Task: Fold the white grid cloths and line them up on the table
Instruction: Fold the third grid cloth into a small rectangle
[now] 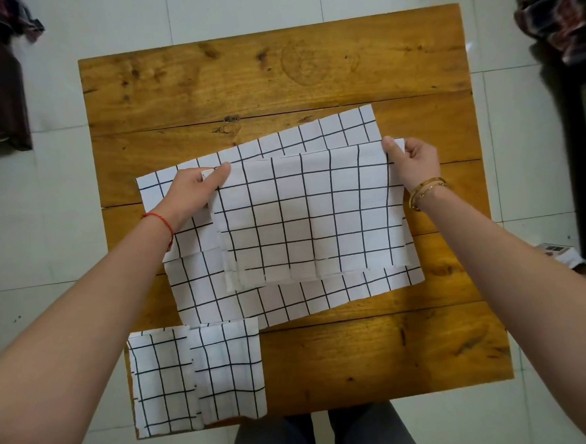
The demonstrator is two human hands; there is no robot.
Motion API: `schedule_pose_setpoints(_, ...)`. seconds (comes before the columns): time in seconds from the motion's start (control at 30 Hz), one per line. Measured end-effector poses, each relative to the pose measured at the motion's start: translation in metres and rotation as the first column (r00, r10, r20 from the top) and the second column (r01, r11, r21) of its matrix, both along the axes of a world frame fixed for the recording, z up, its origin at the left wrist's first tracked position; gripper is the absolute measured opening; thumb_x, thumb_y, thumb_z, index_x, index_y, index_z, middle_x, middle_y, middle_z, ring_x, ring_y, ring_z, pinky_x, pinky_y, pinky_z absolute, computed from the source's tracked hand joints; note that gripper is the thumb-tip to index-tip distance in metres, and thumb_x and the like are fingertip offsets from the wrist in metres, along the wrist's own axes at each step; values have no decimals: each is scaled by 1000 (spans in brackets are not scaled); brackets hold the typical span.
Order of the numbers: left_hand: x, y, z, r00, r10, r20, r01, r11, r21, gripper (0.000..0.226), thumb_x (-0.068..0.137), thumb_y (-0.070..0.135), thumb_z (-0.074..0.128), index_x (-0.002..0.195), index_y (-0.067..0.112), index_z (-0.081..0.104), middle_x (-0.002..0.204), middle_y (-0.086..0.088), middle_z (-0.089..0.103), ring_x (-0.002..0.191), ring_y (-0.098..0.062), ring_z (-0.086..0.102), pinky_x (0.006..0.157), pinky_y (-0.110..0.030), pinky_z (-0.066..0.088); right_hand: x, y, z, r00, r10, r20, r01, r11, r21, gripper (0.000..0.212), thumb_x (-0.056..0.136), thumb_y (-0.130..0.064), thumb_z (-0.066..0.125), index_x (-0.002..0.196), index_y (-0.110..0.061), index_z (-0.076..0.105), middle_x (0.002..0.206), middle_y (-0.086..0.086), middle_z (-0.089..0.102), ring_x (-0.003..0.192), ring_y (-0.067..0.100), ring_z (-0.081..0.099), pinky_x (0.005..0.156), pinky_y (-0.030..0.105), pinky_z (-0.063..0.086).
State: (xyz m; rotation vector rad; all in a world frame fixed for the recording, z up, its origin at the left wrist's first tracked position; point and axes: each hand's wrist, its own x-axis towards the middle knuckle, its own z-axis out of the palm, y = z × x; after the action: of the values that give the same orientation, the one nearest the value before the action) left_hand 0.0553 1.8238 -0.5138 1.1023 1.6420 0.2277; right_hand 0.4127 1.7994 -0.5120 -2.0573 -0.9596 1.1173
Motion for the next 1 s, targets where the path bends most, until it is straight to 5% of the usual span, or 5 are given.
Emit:
schedule_pose_setpoints(0.2,-1,-5,-8,999,45,-28,-46,999,-19,55,74,44,80,119,25,54,75,-5,41,69,-16,45,68,-35,44,0,0,-4,1000,-5,5,5,1000,-24,46,89,-33,63,58,-22,31,56,-5,24,44,3,20,39,16,20)
schedule_pose_setpoints(0.37,0,-11,-7,997,76,-3,-75,996,46,25,82,26,76,68,21,55,50,10,47,51,-10,43,61,-27,41,3,0,-10,1000,-20,-8,19,999,-39,34,89,-18,64,64,-21,42,58,-5,30,49,5,28,47,9,33)
schedule_pose_setpoints(0.57,2,-14,-9,996,93,12,-94,992,85,16,82,14,75,84,22,61,45,17,55,45,2,51,53,-12,43,2,-1,-17,999,-35,2,35,998,-44,33,88,-15,65,67,-22,41,59,-7,30,51,5,29,52,11,36)
schedule_pose_setpoints(0.73,-7,-14,-12,992,124,21,-126,990,64,47,73,21,84,114,9,64,79,-6,64,72,-16,60,78,-39,56,0,-1,-20,998,-61,13,61,997,-41,31,88,-16,65,68,-23,43,58,-8,32,51,6,31,58,18,39)
schedule_pose_setpoints(1.0,-11,-16,-12,989,132,66,-135,990,50,41,80,14,78,117,22,62,76,-13,57,72,-22,55,81,-35,54,-5,-2,-16,996,-88,-23,88,996,-4,25,84,-5,66,76,-26,54,60,-7,34,53,6,33,58,20,40)
